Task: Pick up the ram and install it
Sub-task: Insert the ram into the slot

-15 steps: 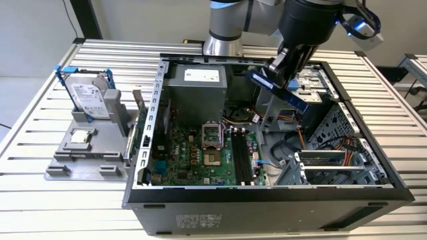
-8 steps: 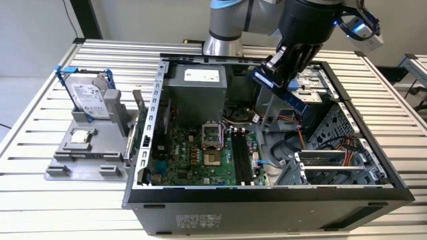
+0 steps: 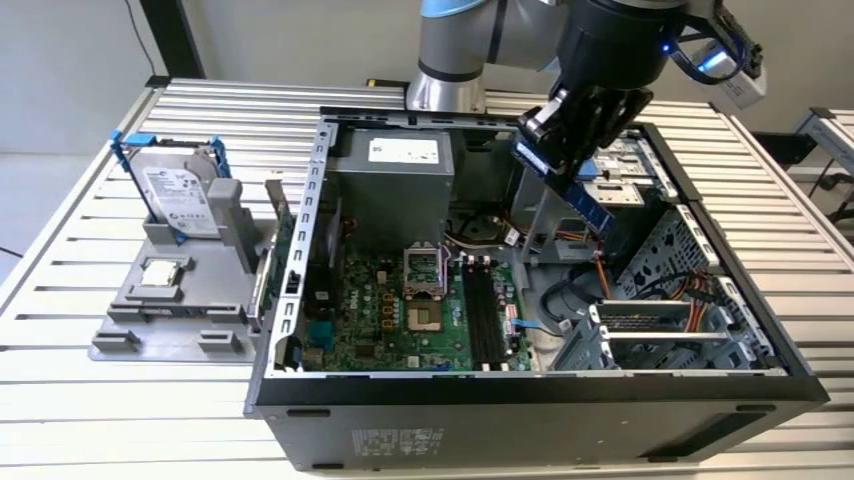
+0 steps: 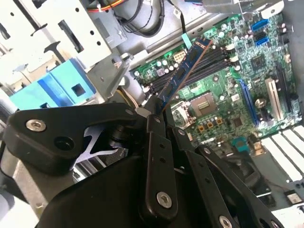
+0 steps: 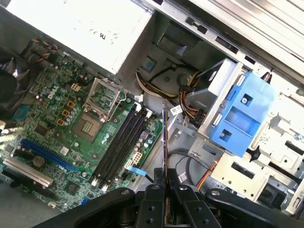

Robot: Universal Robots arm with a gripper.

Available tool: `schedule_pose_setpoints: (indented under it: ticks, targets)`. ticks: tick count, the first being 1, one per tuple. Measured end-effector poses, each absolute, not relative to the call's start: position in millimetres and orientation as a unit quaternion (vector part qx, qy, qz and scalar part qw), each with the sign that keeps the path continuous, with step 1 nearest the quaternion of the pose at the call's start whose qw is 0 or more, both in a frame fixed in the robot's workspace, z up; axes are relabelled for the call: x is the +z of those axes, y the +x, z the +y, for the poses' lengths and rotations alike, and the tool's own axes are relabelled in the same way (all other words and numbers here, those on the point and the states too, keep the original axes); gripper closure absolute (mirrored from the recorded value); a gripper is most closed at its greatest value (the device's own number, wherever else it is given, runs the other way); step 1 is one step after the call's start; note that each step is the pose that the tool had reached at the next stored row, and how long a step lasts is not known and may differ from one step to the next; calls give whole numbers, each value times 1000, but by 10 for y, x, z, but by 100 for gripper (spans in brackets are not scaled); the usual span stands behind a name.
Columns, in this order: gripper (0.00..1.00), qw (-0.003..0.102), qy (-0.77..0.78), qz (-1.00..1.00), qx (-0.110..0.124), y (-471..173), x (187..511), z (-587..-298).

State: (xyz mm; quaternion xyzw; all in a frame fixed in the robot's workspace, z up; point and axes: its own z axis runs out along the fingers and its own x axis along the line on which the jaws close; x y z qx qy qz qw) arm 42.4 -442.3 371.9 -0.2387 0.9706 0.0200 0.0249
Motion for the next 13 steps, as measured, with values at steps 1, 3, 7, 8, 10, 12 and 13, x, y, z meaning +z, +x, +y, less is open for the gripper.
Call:
schedule_pose_setpoints:
  ticks: [1, 3, 7, 8, 10, 12, 13]
  targets:
    - [100, 25, -230, 973, 20, 424, 3719, -4423]
    - [100, 25, -212, 977, 19, 424, 3719, -4423]
    - [100, 26, -177, 984, 18, 424, 3719, -4423]
    - [100, 26, -167, 985, 18, 424, 3720, -4423]
    - [100, 27, -150, 988, 18, 424, 3720, -4423]
    - [100, 27, -132, 991, 17, 424, 3719, -4423]
    - [100, 27, -123, 992, 17, 424, 3720, -4423]
